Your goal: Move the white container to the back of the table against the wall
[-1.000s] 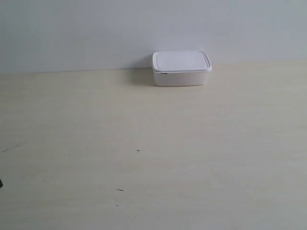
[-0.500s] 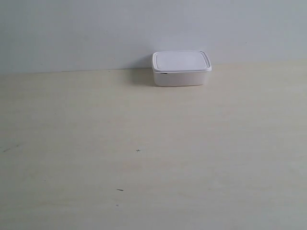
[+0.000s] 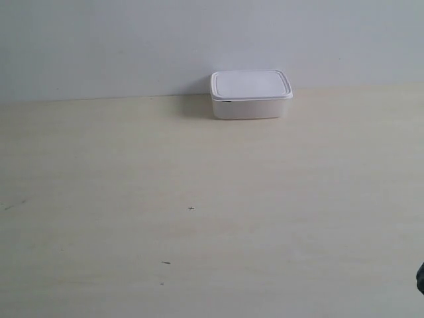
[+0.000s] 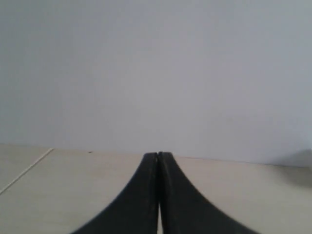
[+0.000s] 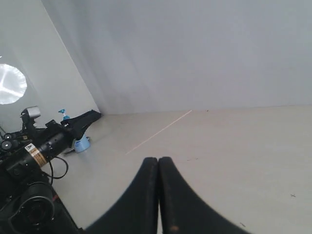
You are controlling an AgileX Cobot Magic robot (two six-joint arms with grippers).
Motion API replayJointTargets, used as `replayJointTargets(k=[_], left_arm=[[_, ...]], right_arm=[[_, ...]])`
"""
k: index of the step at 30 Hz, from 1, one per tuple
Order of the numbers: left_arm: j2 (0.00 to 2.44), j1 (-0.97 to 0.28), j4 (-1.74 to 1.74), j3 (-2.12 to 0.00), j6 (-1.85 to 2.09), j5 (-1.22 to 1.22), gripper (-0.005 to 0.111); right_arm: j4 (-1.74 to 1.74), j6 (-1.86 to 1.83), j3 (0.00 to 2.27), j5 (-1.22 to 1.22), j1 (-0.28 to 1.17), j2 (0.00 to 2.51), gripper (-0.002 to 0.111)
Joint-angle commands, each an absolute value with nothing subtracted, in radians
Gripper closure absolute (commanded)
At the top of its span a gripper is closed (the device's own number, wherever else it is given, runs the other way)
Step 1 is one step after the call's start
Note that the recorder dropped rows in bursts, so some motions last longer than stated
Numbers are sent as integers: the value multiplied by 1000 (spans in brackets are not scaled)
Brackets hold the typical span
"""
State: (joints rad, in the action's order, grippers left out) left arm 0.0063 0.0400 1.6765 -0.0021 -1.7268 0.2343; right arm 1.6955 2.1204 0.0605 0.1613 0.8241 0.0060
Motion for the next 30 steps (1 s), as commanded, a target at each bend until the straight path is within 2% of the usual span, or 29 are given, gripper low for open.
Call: replayJointTargets(k=[1, 3, 8, 16, 30], left_arm=[[0, 219, 1683, 0, -1734, 231, 107], [0, 294, 1683, 0, -1734, 234, 107], [0, 379, 1683, 0, -1734, 231, 107], [0, 409, 1683, 0, -1734, 231, 107], [0, 409, 1683, 0, -1734, 229, 107]], right_arm=[[1706, 2111, 55, 267, 826, 0, 108], [1706, 2111, 55, 301, 826, 0, 108], [1706, 2111, 55, 303, 826, 0, 108], [1706, 2113, 55, 303, 822, 0, 108], [1706, 2113, 55, 305, 529, 0, 108]])
